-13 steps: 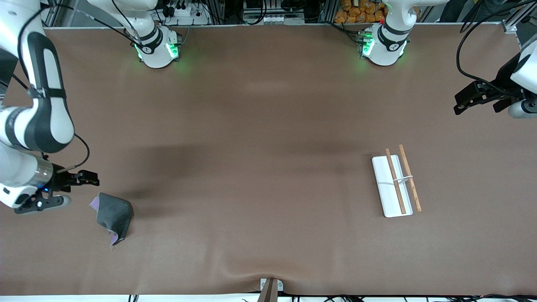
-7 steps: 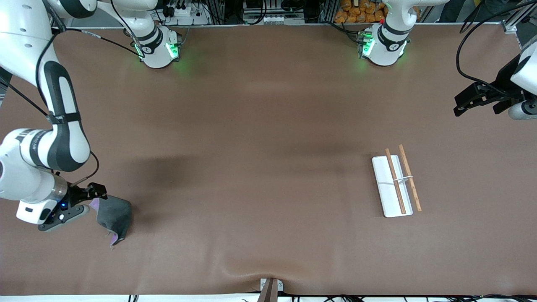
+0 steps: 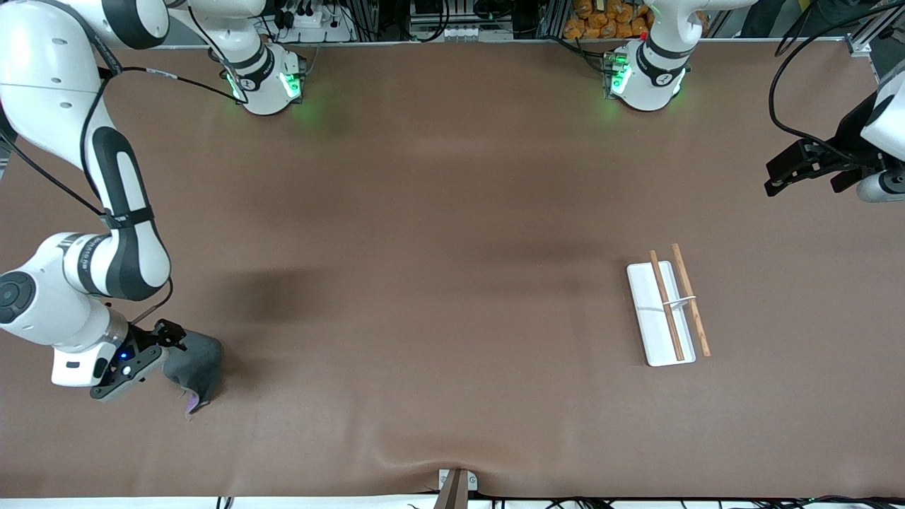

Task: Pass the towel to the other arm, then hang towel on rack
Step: 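Reach the right gripper down to the grey towel, then close the right gripper on the towel's corner, then lift the towel with the right gripper toward the table middle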

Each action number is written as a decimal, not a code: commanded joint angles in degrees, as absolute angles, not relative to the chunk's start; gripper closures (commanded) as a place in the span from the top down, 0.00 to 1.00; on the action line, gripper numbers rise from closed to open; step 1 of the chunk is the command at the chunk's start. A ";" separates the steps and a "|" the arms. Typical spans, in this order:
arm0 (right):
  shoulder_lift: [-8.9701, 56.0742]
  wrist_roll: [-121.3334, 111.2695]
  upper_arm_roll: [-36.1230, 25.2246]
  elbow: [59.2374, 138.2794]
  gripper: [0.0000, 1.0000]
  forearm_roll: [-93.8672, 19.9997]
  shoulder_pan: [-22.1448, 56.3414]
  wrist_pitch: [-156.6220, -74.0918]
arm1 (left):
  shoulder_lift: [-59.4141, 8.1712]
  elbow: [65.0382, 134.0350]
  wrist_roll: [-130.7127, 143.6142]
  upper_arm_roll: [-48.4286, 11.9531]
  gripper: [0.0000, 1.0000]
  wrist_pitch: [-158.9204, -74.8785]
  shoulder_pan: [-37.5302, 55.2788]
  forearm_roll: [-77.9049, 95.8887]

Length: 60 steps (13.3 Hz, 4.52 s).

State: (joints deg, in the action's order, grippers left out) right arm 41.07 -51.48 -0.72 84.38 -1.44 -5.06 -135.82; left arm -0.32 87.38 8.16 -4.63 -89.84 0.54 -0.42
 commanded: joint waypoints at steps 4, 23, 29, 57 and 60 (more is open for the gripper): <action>45.52 -53.35 -0.70 82.53 1.00 -2.81 -4.13 -141.59 | -0.62 86.66 7.47 -4.66 1.00 -90.35 0.53 0.44; 45.63 -50.98 -0.53 82.88 0.00 -7.73 -3.61 -141.43 | -0.70 86.57 7.38 -4.57 1.00 -90.70 0.44 0.53; 34.82 -56.41 -0.70 83.06 0.00 -7.12 -2.73 -132.02 | -0.18 86.66 7.38 -4.57 1.00 -90.97 0.44 0.53; 24.61 -55.72 -0.70 78.40 0.00 0.35 44.64 -127.00 | 0.44 86.40 16.04 -6.50 1.00 -84.91 0.35 9.12; 24.70 -55.46 -0.97 78.49 0.00 1.05 47.55 -127.09 | 0.35 85.61 24.75 -9.04 1.00 -83.76 0.44 13.78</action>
State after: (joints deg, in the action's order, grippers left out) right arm 25.38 -56.66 -0.03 78.43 -0.15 46.04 -127.59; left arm -0.14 86.59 19.68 -7.36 -85.22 0.55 11.46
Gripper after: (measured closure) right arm 0.965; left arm 0.000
